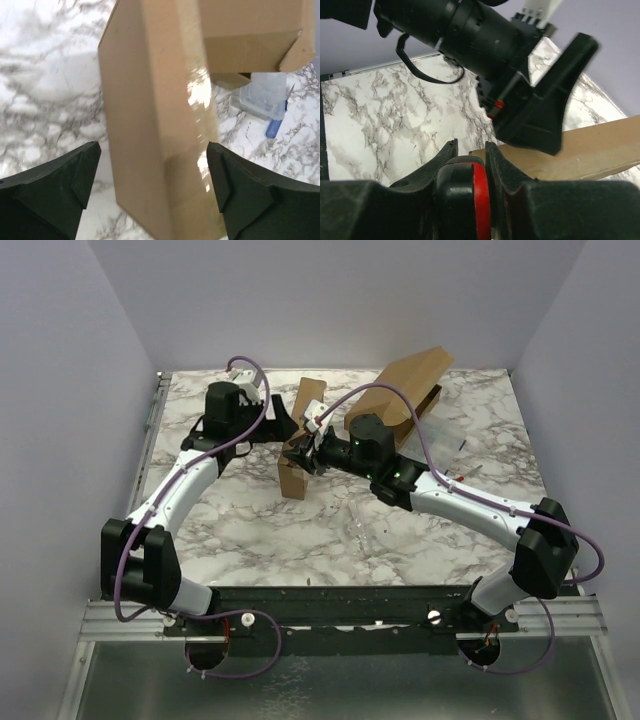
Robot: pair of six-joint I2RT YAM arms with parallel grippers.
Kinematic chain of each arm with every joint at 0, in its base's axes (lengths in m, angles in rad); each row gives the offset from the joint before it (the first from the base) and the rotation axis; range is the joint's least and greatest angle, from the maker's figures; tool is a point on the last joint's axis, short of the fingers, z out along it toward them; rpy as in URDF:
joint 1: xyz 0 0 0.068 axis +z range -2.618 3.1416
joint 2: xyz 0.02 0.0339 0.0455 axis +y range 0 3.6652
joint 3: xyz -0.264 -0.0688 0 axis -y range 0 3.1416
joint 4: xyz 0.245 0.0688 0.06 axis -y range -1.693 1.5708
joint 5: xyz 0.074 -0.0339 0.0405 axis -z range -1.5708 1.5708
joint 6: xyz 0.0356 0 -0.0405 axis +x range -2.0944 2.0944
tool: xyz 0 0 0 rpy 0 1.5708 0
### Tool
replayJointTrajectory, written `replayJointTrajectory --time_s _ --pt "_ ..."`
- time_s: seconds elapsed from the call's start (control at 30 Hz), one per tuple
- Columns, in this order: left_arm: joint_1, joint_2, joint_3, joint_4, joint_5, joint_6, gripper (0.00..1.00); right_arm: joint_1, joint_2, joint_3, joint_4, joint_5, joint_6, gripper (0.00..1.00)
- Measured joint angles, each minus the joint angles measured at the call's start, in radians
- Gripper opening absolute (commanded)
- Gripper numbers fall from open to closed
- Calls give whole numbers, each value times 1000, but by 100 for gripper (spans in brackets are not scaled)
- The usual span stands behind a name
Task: Unpack the express box
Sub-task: Cut the express box at the center of the board.
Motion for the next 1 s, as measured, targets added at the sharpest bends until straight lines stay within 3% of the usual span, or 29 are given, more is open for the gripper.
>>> replayJointTrajectory --time_s 0.2,0.47,0.57,0.73,1.0 --pt "-126 121 117 134 -94 33 99 0 0 0 0 1 14 0" --pt "-184 236 158 163 -250 66 98 0 -2 0 0 5 17 0" --pt "-204 236 158 161 -287 92 89 1 -8 -7 0 5 16 0" --pt "-211 248 171 139 -297 147 67 2 -11 -10 -2 12 -10 0" --pt "-224 314 262 72 -236 233 47 6 -19 -10 -29 13 -158 0"
